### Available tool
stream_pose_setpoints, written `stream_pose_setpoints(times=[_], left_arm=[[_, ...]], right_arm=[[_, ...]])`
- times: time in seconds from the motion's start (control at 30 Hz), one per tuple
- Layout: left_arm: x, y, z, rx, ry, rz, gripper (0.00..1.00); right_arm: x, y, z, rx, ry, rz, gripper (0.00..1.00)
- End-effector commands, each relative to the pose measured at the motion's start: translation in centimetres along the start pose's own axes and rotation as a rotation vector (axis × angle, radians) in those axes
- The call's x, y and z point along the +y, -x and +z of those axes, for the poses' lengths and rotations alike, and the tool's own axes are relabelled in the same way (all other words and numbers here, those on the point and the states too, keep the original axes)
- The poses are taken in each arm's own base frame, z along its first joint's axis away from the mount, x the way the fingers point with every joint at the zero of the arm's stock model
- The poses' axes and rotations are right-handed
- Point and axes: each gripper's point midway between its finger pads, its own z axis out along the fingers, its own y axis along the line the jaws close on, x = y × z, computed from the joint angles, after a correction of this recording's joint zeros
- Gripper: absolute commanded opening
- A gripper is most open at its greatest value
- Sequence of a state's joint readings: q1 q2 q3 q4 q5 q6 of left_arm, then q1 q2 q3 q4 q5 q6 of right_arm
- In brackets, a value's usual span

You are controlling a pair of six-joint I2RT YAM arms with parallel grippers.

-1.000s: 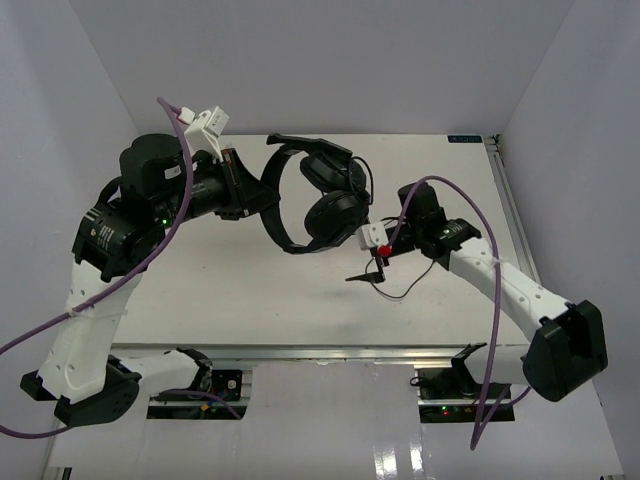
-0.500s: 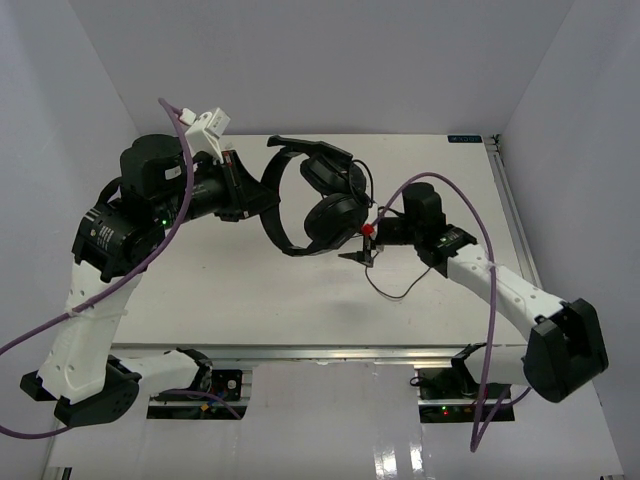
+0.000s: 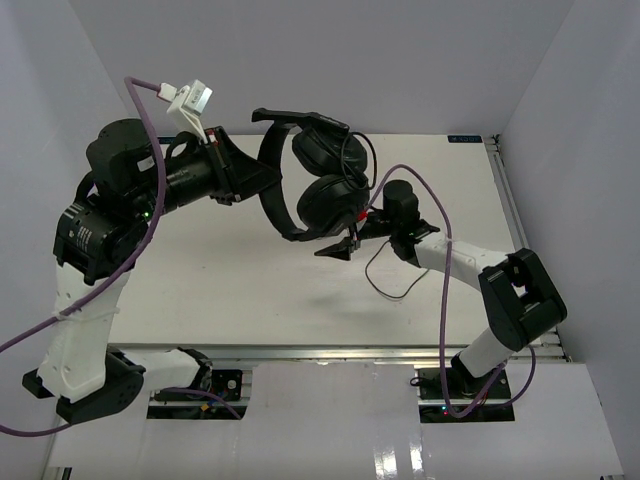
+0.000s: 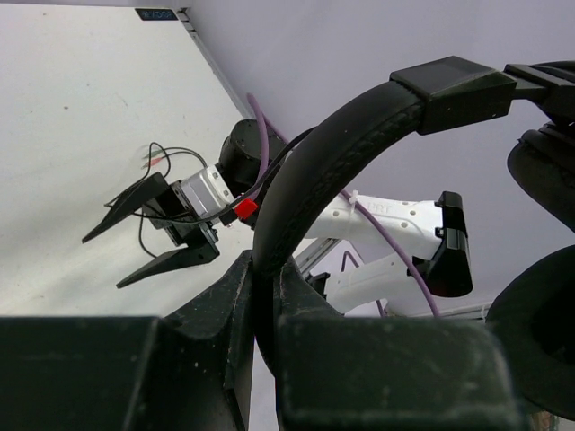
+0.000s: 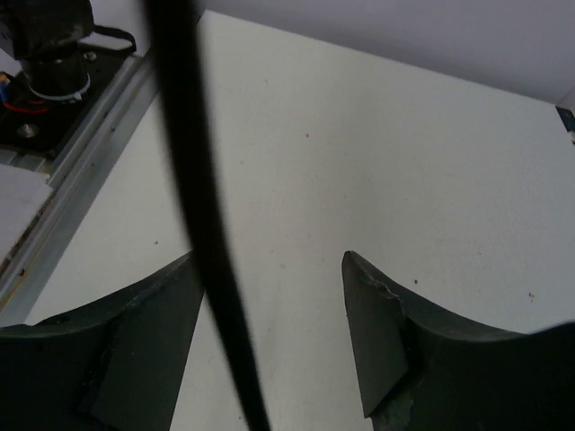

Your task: Wrap the headphones

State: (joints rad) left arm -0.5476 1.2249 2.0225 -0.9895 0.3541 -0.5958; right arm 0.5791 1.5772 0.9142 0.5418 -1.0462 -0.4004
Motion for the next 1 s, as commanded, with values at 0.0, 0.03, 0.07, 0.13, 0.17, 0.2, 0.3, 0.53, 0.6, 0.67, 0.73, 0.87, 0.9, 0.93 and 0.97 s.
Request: stream_pose_setpoints(times=[0.0,0.03,0.07,0.13,0.17,0.2,0.3,0.53,0.6,0.67,0.73,0.87,0.9,0.93,0.97], left_arm=[[-3.4,3.4,-1.5,-0.130,-0.096,-0.004,0.00],[-3.5,4.1,-1.9,-0.157,-0.088,-0.003,0.00],[-3.7,4.5,-2.2,-0.175,-0.086,-0.001,0.00],[-3.4,5.3,-2.7,-0.218,-0.053,-0.005,0.00],[-3.3,5.5,-3.0,-0.233,-0.040,-0.007,0.00],[-3.1,5.8,-3.2,-0.246,-0.028,-0.009,0.00],[-2.8,6.4,-3.8,-0.297,-0.003,-0.008,0.00],[-1.9,7.3,-2.9,-0.319,0.041,0.014,0.00],[-1.9,7.5,-3.0,-0.328,0.044,0.018,0.00],[-1.7,7.5,-3.0,-0.335,0.048,0.022,0.00],[-1.8,7.6,-3.2,-0.342,0.045,0.025,0.00],[-2.0,6.7,-3.1,-0.311,0.022,0.026,0.00],[-2.1,6.5,-3.1,-0.301,0.014,0.027,0.00],[-2.2,6.3,-3.1,-0.293,0.008,0.028,0.00],[-2.2,6.0,-3.1,-0.283,0.001,0.028,0.00]], right_arm=[[2.1,3.7,0.2,-0.153,0.107,-0.072,0.65],[2.5,3.7,0.0,-0.157,0.111,-0.072,0.62],[2.9,3.7,-0.1,-0.155,0.111,-0.070,0.60],[3.3,3.7,-0.3,-0.151,0.109,-0.080,0.58],[3.6,3.4,-0.4,-0.142,0.108,-0.078,0.57],[3.6,3.5,-0.5,-0.141,0.107,-0.083,0.55],[4.6,3.1,-0.9,-0.124,0.112,-0.070,0.50],[6.0,2.0,-1.9,-0.048,0.116,-0.099,0.35],[6.2,1.4,-2.2,-0.011,0.103,-0.100,0.34],[6.4,0.6,-2.5,0.026,0.092,-0.096,0.33],[6.4,0.3,-2.7,0.045,0.086,-0.099,0.35],[6.4,0.1,-2.9,0.060,0.073,-0.099,0.47],[6.3,0.2,-2.9,0.060,0.071,-0.097,0.49],[6.2,0.3,-2.8,0.062,0.068,-0.096,0.52],[5.9,0.4,-2.8,0.063,0.064,-0.097,0.53]])
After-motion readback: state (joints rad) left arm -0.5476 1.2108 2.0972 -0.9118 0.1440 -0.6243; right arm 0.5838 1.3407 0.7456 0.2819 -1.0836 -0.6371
